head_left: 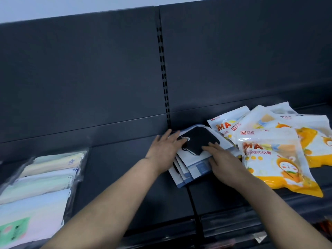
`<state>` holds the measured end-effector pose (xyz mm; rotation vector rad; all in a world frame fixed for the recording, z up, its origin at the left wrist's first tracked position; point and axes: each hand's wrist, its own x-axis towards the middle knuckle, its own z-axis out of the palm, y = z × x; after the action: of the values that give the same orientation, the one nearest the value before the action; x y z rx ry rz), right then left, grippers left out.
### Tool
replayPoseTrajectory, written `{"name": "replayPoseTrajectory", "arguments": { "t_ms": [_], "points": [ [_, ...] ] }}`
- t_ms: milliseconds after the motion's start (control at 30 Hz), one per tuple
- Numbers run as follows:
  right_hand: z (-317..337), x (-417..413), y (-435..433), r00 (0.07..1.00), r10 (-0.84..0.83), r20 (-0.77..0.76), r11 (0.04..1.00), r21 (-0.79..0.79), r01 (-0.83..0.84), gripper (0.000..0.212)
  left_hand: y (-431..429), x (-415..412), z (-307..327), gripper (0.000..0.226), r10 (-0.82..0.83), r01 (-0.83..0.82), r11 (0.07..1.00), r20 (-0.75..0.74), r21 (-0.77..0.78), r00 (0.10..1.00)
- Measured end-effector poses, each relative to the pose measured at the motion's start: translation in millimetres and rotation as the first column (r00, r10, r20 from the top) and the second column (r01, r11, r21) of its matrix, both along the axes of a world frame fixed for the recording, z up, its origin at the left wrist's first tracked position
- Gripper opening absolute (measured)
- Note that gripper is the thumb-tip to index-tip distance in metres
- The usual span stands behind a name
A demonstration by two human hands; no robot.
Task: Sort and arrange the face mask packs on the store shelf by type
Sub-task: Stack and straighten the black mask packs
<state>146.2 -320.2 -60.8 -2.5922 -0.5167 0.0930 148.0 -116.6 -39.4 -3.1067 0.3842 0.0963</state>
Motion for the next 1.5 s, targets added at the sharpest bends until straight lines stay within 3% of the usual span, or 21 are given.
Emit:
{"name": "replayPoseTrajectory", "arguments": {
  "t_ms": [100,267,367,467,567,700,767,833,900,1000,1067,1167,1267,1400,1500],
  "points": [
    [-1,-2,-1,1.000,-0.021,0.010,0.998,0.067,0.021,0.051,2,2,-10,0.078,-0.154,0.154,0.988,0.012,0.032,0.988],
    [0,-2,3,0.995,-0.086,0.053,0.989,0.127,0.079,0.050,19,-13,-12,0.030,-0.327,0.340,0.940,0.238,-0.015,0.915],
    [1,-2,18,0.992,-0.074,0.099,0.990,0.125,0.061,0.047,21,-27,-9,0.025,-0.251,0.247,0.968,0.181,0.045,0.951],
    [1,-4,28,0.978,-0.099,0.186,0.991,0.102,0.081,0.042,25,-32,-8,0.034,-0.041,0.061,0.991,0.162,-0.118,0.986],
    [3,-10,25,0.965,-0.054,0.255,0.992,-0.101,0.082,0.033,28,-31,-7,0.058,0.110,-0.103,0.991,0.076,-0.088,0.991],
    [16,-15,22,0.981,-0.022,0.190,1.000,-0.001,0.023,0.034,16,-35,-4,0.046,0.320,-0.318,0.926,-0.023,-0.202,0.947],
    [15,-11,17,0.979,-0.045,0.200,0.995,-0.078,0.062,0.044,1,-38,-2,0.041,0.333,-0.314,0.924,0.053,-0.220,0.941],
    [11,-12,10,0.989,-0.068,0.133,0.987,-0.137,0.086,0.050,-10,-39,-3,0.047,0.262,-0.251,0.960,0.087,-0.122,0.961],
    [11,-15,5,0.995,-0.061,0.080,0.997,-0.044,0.064,0.049,-13,-38,-4,0.060,0.255,-0.255,0.966,0.002,-0.050,0.967],
    [15,-22,3,1.000,-0.020,-0.021,0.974,0.227,0.024,0.053,-18,-41,-4,0.101,0.272,-0.287,0.953,-0.140,-0.097,0.952],
    [13,-23,2,1.000,-0.017,0.016,0.978,0.208,0.014,0.056,-28,-50,-3,0.116,0.239,-0.250,0.966,-0.138,-0.069,0.961],
    [12,-25,4,1.000,0.019,0.008,0.978,0.210,-0.020,0.055,-37,-58,-5,0.095,0.210,-0.215,0.977,-0.150,-0.013,0.966],
    [17,-24,3,0.994,-0.020,0.104,0.982,0.189,0.000,0.060,-27,-64,3,0.067,0.167,-0.172,0.985,-0.167,-0.013,0.972],
    [14,-24,5,0.992,0.124,-0.003,0.992,-0.036,-0.124,0.079,8,-80,26,0.036,0.173,-0.182,0.982,-0.156,-0.042,0.972],
    [6,-24,13,0.974,0.222,-0.052,0.943,-0.243,-0.228,0.090,43,-82,29,0.034,0.322,-0.320,0.934,0.013,0.157,0.947]
  ]
}}
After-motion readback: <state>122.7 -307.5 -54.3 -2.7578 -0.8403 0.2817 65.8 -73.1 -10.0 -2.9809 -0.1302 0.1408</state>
